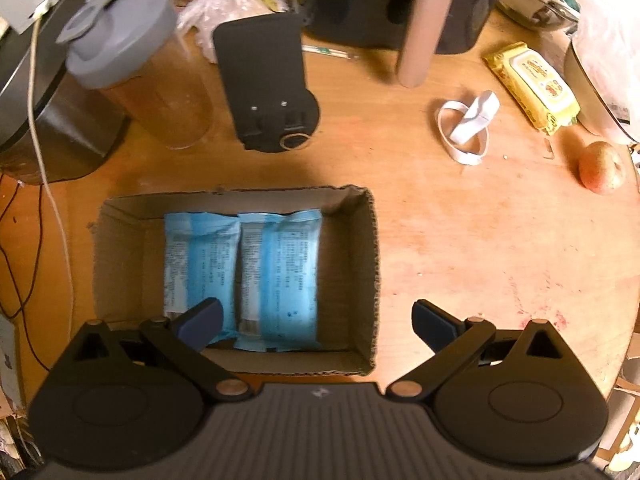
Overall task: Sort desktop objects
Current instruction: 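Move the right tool back away from the box of packets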
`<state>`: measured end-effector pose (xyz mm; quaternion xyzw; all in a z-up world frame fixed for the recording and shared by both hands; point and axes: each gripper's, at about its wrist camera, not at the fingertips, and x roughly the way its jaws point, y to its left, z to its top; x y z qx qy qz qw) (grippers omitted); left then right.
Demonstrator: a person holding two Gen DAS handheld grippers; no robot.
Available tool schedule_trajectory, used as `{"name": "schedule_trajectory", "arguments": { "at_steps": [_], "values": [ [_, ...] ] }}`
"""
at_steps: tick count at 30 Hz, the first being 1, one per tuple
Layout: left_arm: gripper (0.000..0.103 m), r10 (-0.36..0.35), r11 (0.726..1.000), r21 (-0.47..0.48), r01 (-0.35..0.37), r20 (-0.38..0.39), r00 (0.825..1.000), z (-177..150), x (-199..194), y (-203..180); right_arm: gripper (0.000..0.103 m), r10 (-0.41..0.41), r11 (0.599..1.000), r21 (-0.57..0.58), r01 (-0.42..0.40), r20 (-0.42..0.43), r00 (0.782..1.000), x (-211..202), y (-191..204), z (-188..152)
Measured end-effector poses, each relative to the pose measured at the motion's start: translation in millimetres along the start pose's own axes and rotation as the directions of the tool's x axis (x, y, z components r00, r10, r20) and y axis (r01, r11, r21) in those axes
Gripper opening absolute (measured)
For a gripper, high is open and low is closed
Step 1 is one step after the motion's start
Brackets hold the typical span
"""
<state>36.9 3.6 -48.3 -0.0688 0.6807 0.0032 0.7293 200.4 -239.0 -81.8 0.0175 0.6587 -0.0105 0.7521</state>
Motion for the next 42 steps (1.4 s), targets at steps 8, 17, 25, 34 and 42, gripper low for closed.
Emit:
{"name": "schedule_trajectory", "arguments": {
  "at_steps": [8, 17, 25, 34, 42],
  "values": [
    [0.103, 0.002, 1.0, 0.005, -0.002, -0.001, 1.0, 1, 1, -7, 0.103, -0.016, 1.0, 0.016, 0.016, -0.008, 1.0, 5, -22, 3],
    [0.103, 0.004, 1.0, 0.018, -0.004, -0.004, 1.0, 3, 2, -18, 0.103, -0.032, 0.999, 0.029, 0.032, -0.007, 0.999, 7, -46, 5],
    [0.103, 0.008, 1.0, 0.03, -0.008, -0.005, 1.0, 2, 3, -29, 0.103, -0.03, 0.999, 0.03, 0.03, -0.002, 1.0, 9, -60, 7],
    [0.103, 0.01, 0.999, 0.038, -0.01, -0.008, 1.0, 2, 4, -39, 0.103, -0.012, 1.0, 0.022, 0.012, 0.003, 1.0, 8, -66, 8],
    [0.103, 0.014, 0.999, 0.04, -0.014, -0.011, 1.0, 3, 5, -43, 0.103, -0.002, 1.0, 0.019, 0.002, 0.003, 1.0, 7, -65, 5]
  ]
}}
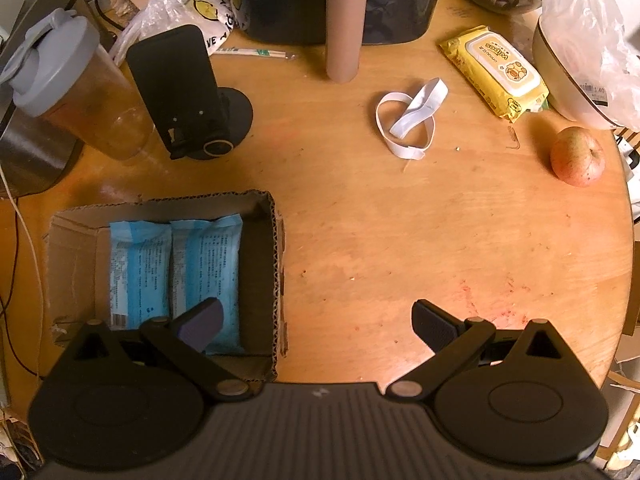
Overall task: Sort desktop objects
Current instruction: 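Move the right tool back away from the box of packets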
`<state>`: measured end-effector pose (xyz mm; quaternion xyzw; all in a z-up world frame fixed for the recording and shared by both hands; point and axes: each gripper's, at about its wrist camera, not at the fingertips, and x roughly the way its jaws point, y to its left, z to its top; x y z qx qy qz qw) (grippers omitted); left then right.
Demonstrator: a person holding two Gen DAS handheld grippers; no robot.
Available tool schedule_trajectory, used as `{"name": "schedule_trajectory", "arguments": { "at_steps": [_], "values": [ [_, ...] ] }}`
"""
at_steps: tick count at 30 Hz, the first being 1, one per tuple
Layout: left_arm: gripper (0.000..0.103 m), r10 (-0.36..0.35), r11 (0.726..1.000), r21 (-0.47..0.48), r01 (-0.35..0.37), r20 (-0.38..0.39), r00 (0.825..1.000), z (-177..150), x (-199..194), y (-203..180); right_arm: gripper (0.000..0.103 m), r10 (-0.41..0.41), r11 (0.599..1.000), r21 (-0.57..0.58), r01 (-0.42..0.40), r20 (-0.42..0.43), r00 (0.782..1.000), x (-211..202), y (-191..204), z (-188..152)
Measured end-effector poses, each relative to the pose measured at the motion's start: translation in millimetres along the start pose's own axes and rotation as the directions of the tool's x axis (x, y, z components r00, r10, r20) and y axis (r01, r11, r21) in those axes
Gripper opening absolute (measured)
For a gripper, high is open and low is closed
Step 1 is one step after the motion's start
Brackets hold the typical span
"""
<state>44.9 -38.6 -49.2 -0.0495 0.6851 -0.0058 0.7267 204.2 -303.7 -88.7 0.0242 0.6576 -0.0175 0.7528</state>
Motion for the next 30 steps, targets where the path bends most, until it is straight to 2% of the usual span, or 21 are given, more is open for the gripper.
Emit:
{"name": "schedule_trajectory", "arguments": {
  "at_steps": [15, 30],
  "values": [
    [0.103, -0.002, 1.0, 0.007, 0.002, -0.007, 1.0, 3, 3, -1, 0.103, 0.011, 0.999, -0.034, -0.011, -0.009, 1.0, -4, 13, -20],
    [0.103, 0.003, 1.0, 0.011, -0.003, -0.022, 1.0, 4, 10, -2, 0.103, 0.018, 1.0, -0.025, -0.019, -0.029, 0.999, -4, 9, -47]
  ]
}}
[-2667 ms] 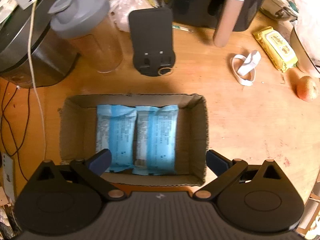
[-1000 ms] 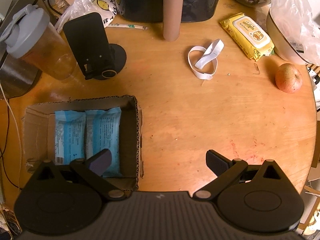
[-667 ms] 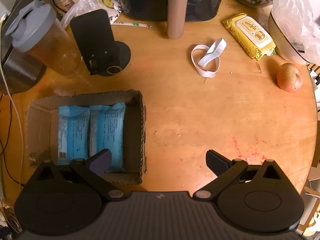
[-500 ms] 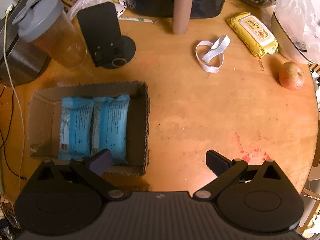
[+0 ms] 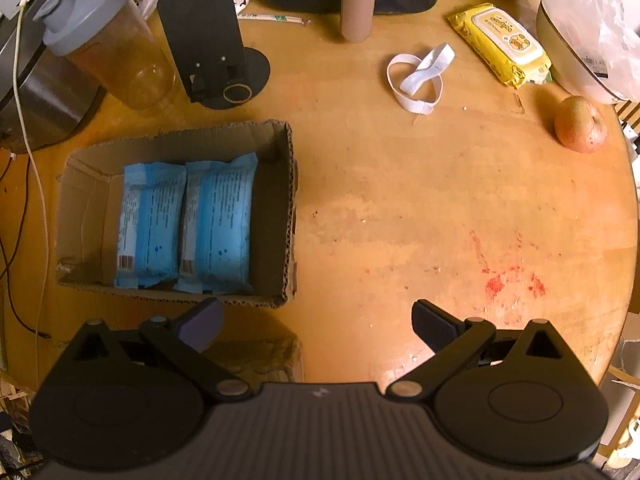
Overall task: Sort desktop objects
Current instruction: 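Move the right tool back away from the box of packets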
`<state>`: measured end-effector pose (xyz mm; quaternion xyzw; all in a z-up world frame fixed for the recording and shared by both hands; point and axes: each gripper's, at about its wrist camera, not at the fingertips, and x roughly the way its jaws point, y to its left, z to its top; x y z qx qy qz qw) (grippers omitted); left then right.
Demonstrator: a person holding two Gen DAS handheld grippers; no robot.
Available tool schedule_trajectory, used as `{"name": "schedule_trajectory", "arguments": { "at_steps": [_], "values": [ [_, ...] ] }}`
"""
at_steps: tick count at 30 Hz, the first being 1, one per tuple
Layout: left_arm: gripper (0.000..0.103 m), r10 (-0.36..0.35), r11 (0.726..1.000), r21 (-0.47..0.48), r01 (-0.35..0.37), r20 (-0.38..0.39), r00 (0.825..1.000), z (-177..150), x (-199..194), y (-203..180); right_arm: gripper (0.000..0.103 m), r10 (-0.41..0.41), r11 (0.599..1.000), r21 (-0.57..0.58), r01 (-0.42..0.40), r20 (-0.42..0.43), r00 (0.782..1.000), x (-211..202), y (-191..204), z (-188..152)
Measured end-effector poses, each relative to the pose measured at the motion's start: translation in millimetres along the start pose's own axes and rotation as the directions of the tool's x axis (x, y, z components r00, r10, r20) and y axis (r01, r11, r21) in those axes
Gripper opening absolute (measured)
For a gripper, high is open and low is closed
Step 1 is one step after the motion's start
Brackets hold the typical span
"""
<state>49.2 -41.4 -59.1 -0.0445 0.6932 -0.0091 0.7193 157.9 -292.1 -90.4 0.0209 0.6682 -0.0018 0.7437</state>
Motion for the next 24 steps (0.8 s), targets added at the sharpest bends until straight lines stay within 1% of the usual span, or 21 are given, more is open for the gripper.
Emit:
{"name": "schedule_trajectory", "arguments": {
  "at_steps": [24],
  "values": [
    [0.103, -0.003, 1.0, -0.018, 0.003, 0.001, 1.0, 24, 8, -1, 0.103, 0.028, 1.0, 0.004, -0.028, -0.003, 1.0, -13, -1, -26]
  ]
}}
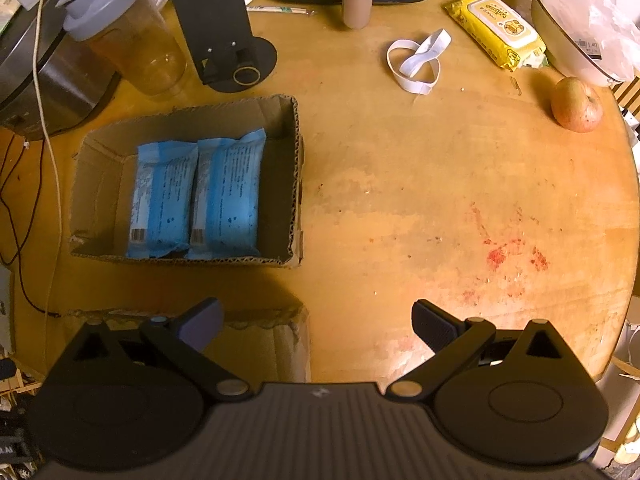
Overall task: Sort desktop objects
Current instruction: 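Move the right tool back away from the box of packets, then bring both tools to the sides of the taped box and close them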
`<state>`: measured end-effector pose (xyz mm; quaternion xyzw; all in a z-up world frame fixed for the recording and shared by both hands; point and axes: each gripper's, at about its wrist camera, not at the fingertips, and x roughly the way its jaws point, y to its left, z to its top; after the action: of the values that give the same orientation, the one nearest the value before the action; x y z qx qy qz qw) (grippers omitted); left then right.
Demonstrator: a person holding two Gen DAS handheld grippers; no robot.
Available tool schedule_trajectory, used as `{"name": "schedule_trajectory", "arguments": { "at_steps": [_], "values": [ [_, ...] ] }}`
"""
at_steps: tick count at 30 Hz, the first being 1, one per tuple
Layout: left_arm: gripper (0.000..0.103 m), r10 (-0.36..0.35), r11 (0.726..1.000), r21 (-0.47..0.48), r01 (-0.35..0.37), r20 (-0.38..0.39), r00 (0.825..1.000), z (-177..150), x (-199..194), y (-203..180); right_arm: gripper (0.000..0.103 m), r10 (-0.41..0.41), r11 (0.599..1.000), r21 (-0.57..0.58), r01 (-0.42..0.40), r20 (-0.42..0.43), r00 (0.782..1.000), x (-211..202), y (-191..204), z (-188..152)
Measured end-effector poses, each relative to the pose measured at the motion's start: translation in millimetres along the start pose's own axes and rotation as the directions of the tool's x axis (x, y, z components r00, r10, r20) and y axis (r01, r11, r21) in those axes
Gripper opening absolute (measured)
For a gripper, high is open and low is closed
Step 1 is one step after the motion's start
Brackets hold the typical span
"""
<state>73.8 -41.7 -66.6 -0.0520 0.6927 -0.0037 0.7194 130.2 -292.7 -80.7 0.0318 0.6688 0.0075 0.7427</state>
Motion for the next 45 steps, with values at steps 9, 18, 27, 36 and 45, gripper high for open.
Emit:
{"name": "schedule_trajectory", "arguments": {
  "at_steps": [9, 18, 27, 36, 45],
  "values": [
    [0.103, -0.002, 1.0, -0.003, 0.002, -0.005, 1.0, 0, 2, 0, 0.103, 0.014, 1.0, -0.011, -0.014, -0.018, 1.0, -1, 3, -17],
    [0.103, -0.003, 1.0, -0.002, 0.003, -0.008, 1.0, 0, 3, 0, 0.103, 0.022, 0.999, -0.025, -0.023, -0.032, 0.999, -3, 5, -35],
    [0.103, -0.002, 1.0, -0.002, 0.002, -0.009, 1.0, -2, 3, 0, 0.103, 0.028, 0.999, -0.036, -0.03, -0.048, 0.998, -5, 6, -48],
    [0.103, -0.001, 1.0, -0.001, 0.001, -0.006, 1.0, -4, 3, 0, 0.103, 0.034, 0.998, -0.042, -0.036, -0.065, 0.997, -2, 7, -60],
    [0.103, -0.018, 1.0, 0.001, 0.018, -0.001, 1.0, -6, 4, 0, 0.103, 0.044, 0.998, -0.037, -0.046, -0.073, 0.996, 2, 6, -66]
  ]
}}
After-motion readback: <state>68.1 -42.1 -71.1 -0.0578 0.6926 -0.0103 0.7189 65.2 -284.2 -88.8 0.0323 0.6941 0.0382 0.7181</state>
